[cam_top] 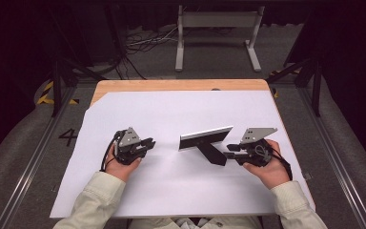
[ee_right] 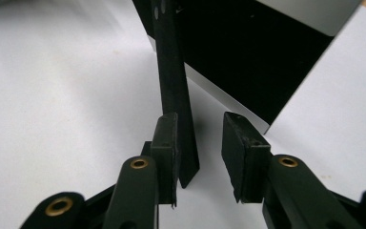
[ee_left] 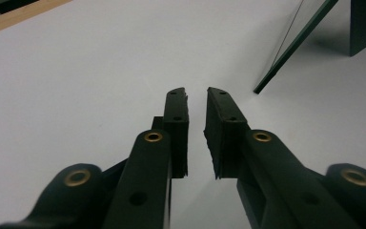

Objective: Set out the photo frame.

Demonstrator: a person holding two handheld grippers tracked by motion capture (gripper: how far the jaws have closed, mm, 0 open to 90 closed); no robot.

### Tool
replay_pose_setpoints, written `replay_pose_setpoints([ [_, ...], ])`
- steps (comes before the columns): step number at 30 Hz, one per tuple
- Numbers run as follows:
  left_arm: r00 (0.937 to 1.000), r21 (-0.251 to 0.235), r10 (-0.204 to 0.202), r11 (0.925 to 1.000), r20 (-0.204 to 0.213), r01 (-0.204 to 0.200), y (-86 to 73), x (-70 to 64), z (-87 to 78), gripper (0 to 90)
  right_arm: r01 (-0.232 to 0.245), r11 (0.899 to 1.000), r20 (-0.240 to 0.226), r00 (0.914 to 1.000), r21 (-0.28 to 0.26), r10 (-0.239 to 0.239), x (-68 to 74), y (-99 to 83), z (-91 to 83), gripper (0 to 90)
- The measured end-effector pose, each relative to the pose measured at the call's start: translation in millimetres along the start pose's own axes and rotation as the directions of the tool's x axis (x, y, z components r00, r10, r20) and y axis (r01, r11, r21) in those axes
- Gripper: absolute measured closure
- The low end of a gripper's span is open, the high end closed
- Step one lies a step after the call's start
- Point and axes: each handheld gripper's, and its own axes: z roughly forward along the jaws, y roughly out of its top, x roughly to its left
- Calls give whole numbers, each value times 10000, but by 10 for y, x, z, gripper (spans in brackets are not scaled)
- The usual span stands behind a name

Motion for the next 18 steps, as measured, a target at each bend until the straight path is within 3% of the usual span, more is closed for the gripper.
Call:
replay_pose_setpoints([
  [8,9999,30,-146,9999,57,146,69,-41,84,894,-219,9997,198,9996,-135,222,-35,-38,-101,692],
  [18,9998,144,-123,9998,161,121,107,-97,166,896,-295,9995,47,9996,-61,296,-52,-54,-135,688],
])
